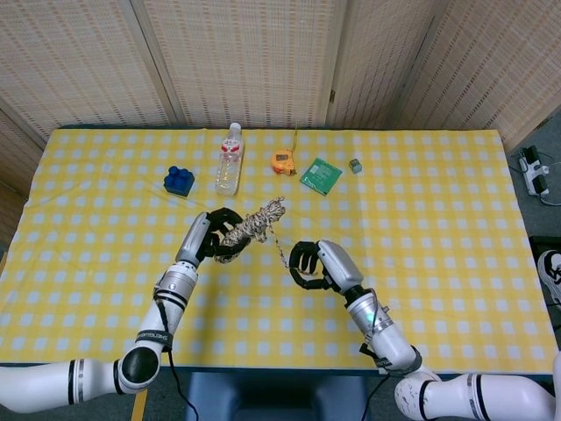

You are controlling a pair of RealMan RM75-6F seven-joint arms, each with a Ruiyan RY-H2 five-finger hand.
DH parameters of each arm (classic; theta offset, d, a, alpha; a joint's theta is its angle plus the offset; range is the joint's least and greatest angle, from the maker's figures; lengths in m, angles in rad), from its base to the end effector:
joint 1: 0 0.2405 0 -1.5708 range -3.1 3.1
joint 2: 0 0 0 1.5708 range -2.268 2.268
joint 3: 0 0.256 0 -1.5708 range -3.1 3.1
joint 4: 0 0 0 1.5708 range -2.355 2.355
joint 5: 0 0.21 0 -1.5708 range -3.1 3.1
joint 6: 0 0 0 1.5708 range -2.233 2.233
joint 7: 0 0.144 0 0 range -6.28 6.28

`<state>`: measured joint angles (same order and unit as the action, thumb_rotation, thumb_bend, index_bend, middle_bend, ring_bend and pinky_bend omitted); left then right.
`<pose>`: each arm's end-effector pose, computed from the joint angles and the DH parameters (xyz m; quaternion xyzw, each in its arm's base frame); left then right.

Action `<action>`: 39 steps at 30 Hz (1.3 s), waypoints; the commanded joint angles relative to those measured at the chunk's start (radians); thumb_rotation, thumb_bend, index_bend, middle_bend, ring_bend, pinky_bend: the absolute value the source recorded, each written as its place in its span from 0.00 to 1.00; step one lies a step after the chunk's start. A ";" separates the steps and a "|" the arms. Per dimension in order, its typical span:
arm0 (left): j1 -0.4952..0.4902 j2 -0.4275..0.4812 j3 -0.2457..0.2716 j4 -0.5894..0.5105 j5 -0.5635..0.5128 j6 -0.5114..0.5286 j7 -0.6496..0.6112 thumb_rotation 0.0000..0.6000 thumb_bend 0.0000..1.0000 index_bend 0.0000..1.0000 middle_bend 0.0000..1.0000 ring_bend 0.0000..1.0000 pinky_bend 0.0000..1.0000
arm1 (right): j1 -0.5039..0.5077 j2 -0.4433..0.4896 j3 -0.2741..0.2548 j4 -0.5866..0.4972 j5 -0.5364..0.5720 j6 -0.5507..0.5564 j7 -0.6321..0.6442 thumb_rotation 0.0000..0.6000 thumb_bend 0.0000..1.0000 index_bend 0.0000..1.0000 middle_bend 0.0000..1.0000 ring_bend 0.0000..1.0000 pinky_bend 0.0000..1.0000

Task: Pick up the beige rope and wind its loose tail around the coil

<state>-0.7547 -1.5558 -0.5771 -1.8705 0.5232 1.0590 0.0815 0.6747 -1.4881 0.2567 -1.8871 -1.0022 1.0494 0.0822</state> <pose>-0.0560 0.3496 0.0274 -0.4152 -0.7028 -0.5216 0.2482 -0.0877 -0.2943 0.0081 0.5520 -0.6238 0.5083 0.2188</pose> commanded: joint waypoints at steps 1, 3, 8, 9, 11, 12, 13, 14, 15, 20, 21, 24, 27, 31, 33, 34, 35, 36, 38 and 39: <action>0.024 0.037 -0.020 -0.031 0.015 -0.032 -0.057 1.00 0.62 0.75 0.79 0.80 0.90 | -0.004 -0.009 0.000 0.023 -0.003 -0.010 0.012 1.00 0.55 0.69 0.60 0.56 0.57; 0.031 0.051 -0.023 -0.045 0.027 -0.046 -0.085 1.00 0.62 0.75 0.79 0.80 0.90 | -0.003 -0.014 0.002 0.035 -0.004 -0.014 0.015 1.00 0.55 0.69 0.60 0.55 0.57; 0.040 0.078 -0.013 -0.067 0.065 -0.066 -0.126 1.00 0.62 0.75 0.79 0.80 0.90 | -0.006 -0.004 0.002 0.044 -0.039 -0.045 0.053 1.00 0.55 0.51 0.45 0.44 0.51; 0.040 0.082 -0.008 -0.068 0.072 -0.068 -0.132 1.00 0.62 0.75 0.79 0.80 0.90 | -0.009 0.003 0.002 0.043 -0.058 -0.056 0.073 1.00 0.55 0.36 0.37 0.37 0.44; 0.039 0.086 -0.001 -0.066 0.080 -0.070 -0.141 1.00 0.62 0.75 0.78 0.80 0.90 | -0.014 0.018 0.000 0.042 -0.090 -0.070 0.105 1.00 0.52 0.14 0.23 0.26 0.32; 0.038 0.087 0.003 -0.063 0.084 -0.070 -0.147 1.00 0.62 0.75 0.78 0.80 0.90 | -0.020 0.026 -0.001 0.042 -0.115 -0.073 0.128 1.00 0.48 0.05 0.15 0.20 0.24; 0.038 0.088 0.005 -0.061 0.087 -0.071 -0.153 1.00 0.62 0.75 0.79 0.80 0.90 | -0.025 0.031 -0.002 0.042 -0.135 -0.071 0.145 1.00 0.45 0.01 0.09 0.15 0.18; 0.038 0.088 0.007 -0.058 0.090 -0.072 -0.160 1.00 0.62 0.75 0.79 0.80 0.90 | -0.029 0.037 -0.004 0.043 -0.156 -0.070 0.159 1.00 0.43 0.00 0.05 0.11 0.12; 0.038 0.089 0.011 -0.054 0.094 -0.074 -0.167 1.00 0.62 0.75 0.79 0.80 0.90 | -0.036 0.045 -0.007 0.044 -0.183 -0.065 0.178 1.00 0.41 0.00 0.02 0.08 0.08; 0.038 0.096 0.027 -0.038 0.111 -0.081 -0.194 1.00 0.62 0.75 0.78 0.79 0.90 | -0.072 0.079 -0.029 0.050 -0.284 -0.016 0.216 1.00 0.40 0.00 0.00 0.05 0.02; 0.039 0.097 0.029 -0.036 0.116 -0.082 -0.200 1.00 0.62 0.75 0.78 0.79 0.90 | -0.081 0.087 -0.036 0.051 -0.299 -0.005 0.214 1.00 0.40 0.00 0.00 0.06 0.02; 0.047 0.107 0.034 -0.031 0.132 -0.088 -0.225 1.00 0.62 0.75 0.79 0.79 0.90 | -0.118 0.121 -0.064 0.059 -0.335 0.044 0.188 1.00 0.40 0.00 0.00 0.06 0.03; 0.059 0.121 0.040 -0.029 0.156 -0.094 -0.249 1.00 0.62 0.75 0.79 0.79 0.90 | -0.164 0.148 -0.095 0.083 -0.366 0.119 0.101 1.00 0.40 0.00 0.00 0.06 0.03; 0.075 0.140 0.054 -0.027 0.191 -0.105 -0.279 1.00 0.62 0.75 0.79 0.79 0.90 | -0.232 0.188 -0.137 0.111 -0.402 0.218 -0.006 1.00 0.40 0.00 0.02 0.09 0.03; 0.081 0.145 0.059 -0.024 0.204 -0.106 -0.289 1.00 0.62 0.75 0.78 0.79 0.90 | -0.257 0.208 -0.151 0.120 -0.413 0.247 -0.031 1.00 0.40 0.00 0.05 0.11 0.04; 0.082 0.146 0.060 -0.023 0.207 -0.106 -0.290 1.00 0.62 0.75 0.78 0.79 0.90 | -0.262 0.211 -0.153 0.121 -0.413 0.252 -0.035 1.00 0.40 0.00 0.06 0.12 0.04; 0.083 0.147 0.063 -0.021 0.213 -0.106 -0.293 1.00 0.62 0.75 0.78 0.79 0.90 | -0.271 0.218 -0.157 0.125 -0.415 0.264 -0.042 1.00 0.40 0.00 0.08 0.13 0.04; 0.086 0.149 0.068 -0.018 0.222 -0.104 -0.295 1.00 0.62 0.75 0.78 0.79 0.90 | -0.287 0.229 -0.164 0.130 -0.419 0.282 -0.052 1.00 0.40 0.01 0.09 0.14 0.05; 0.094 0.150 0.079 -0.009 0.248 -0.090 -0.299 1.00 0.62 0.75 0.78 0.79 0.90 | -0.345 0.271 -0.204 0.145 -0.424 0.331 -0.078 1.00 0.40 0.02 0.12 0.16 0.08; 0.098 0.148 0.085 -0.005 0.264 -0.083 -0.303 1.00 0.62 0.75 0.79 0.79 0.90 | -0.370 0.288 -0.222 0.147 -0.432 0.349 -0.083 1.00 0.40 0.03 0.12 0.17 0.09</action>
<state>-0.6635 -1.4077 -0.5014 -1.8827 0.7693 0.9653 -0.2161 0.3536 -1.2382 0.0733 -1.7555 -1.4204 1.3575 0.0236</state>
